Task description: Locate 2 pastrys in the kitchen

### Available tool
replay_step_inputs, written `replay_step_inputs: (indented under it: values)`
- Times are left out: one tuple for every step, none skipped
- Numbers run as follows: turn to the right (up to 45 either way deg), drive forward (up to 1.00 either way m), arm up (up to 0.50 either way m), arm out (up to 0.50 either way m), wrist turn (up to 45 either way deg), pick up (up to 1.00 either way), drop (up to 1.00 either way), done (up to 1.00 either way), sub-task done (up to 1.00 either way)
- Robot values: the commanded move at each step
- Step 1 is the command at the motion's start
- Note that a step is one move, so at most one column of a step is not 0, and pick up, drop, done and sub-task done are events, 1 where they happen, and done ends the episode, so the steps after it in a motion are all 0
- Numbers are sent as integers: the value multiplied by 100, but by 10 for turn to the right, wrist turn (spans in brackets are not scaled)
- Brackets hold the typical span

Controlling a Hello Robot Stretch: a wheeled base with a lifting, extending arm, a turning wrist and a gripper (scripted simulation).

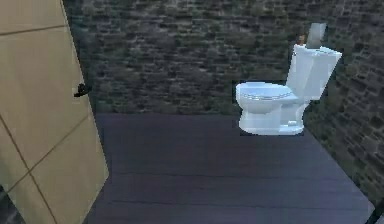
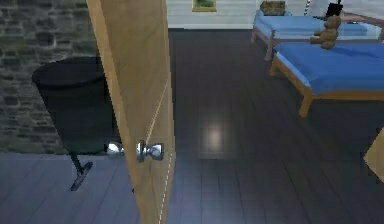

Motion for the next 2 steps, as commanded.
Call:
replay_step_inputs:
  values:
    - [0, 75, 0, 0, 0, 0, 0, 0, 0]
    - [-180, 0, 0, 0, 0, 0, 0, 0, 0]
